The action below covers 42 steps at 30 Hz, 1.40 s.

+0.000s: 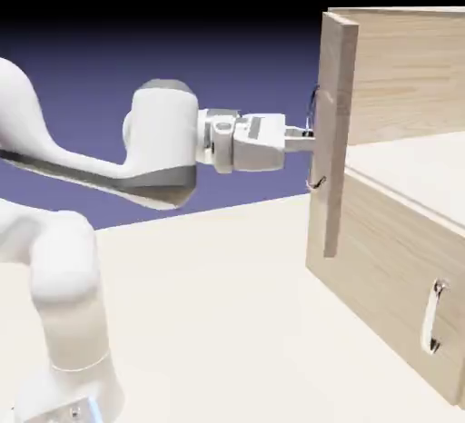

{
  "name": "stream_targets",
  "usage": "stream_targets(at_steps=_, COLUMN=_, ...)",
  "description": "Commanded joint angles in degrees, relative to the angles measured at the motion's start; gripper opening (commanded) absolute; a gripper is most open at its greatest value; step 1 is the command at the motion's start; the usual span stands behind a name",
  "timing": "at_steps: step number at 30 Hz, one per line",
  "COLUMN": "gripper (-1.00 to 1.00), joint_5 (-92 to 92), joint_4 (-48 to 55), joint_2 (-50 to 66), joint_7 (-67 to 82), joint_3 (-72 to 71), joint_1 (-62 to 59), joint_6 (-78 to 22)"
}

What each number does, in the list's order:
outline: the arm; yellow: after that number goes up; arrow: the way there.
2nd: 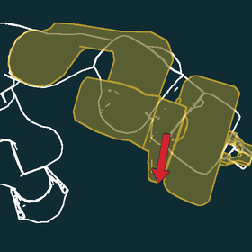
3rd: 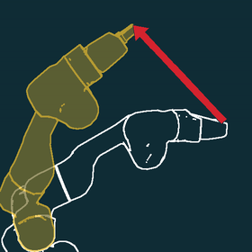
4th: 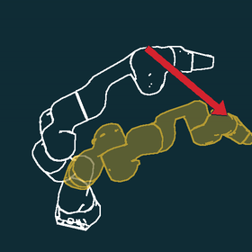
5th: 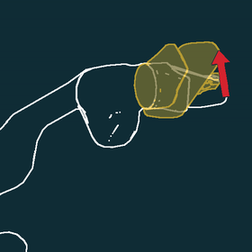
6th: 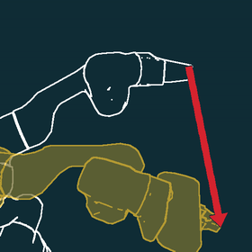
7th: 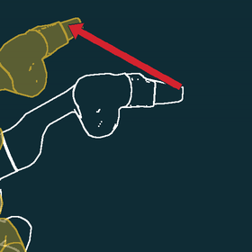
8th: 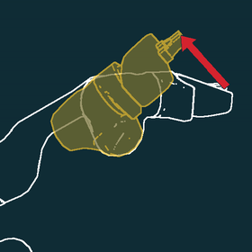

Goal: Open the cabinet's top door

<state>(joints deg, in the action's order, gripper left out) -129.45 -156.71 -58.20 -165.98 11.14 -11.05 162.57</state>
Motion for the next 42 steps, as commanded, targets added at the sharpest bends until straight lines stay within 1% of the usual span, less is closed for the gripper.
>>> stream_targets(at_steps=1, gripper=-1.00, joint_5=1.4, joint_4=-0.6, joint_2=-0.8, joint_7=0.0, joint_3=-1.8, joint_1=-2.1, joint_6=0.7)
stream_targets(at_steps=7, gripper=-1.00, joint_5=10.1, joint_4=-3.5, joint_2=-6.8, joint_7=0.5, joint_3=-11.9, joint_1=-14.5, joint_6=7.0)
stream_targets(at_steps=12, gripper=-1.00, joint_5=21.7, joint_4=-6.6, joint_2=-13.5, joint_7=6.6, joint_3=-18.1, joint_1=-23.8, joint_6=13.1)
stream_targets(at_steps=16, gripper=-1.00, joint_5=31.7, joint_4=-9.2, joint_2=-17.2, joint_7=14.5, joint_3=-20.2, joint_1=-27.6, joint_6=16.0)
stream_targets(at_steps=19, gripper=-1.00, joint_5=39.2, joint_4=-11.3, joint_2=-19.4, joint_7=21.5, joint_3=-20.5, joint_1=-27.2, joint_6=15.3)
stream_targets(at_steps=22, gripper=-1.00, joint_5=46.6, joint_4=-13.6, joint_2=-22.1, joint_7=28.9, joint_3=-20.6, joint_1=-23.2, joint_6=10.7)
stream_targets(at_steps=29, gripper=-1.00, joint_5=62.1, joint_4=-17.7, joint_2=-30.4, joint_7=41.1, joint_3=-24.4, joint_1=-9.8, joint_6=-6.5)
stream_targets(at_steps=36, gripper=-1.00, joint_5=75.1, joint_4=-17.7, joint_2=-36.4, joint_7=45.8, joint_3=-35.3, joint_1=1.0, joint_6=-23.9)
stream_targets(at_steps=42, gripper=-1.00, joint_5=85.6, joint_4=-13.8, joint_2=-37.2, joint_7=46.7, joint_3=-47.4, joint_1=6.9, joint_6=-38.8)
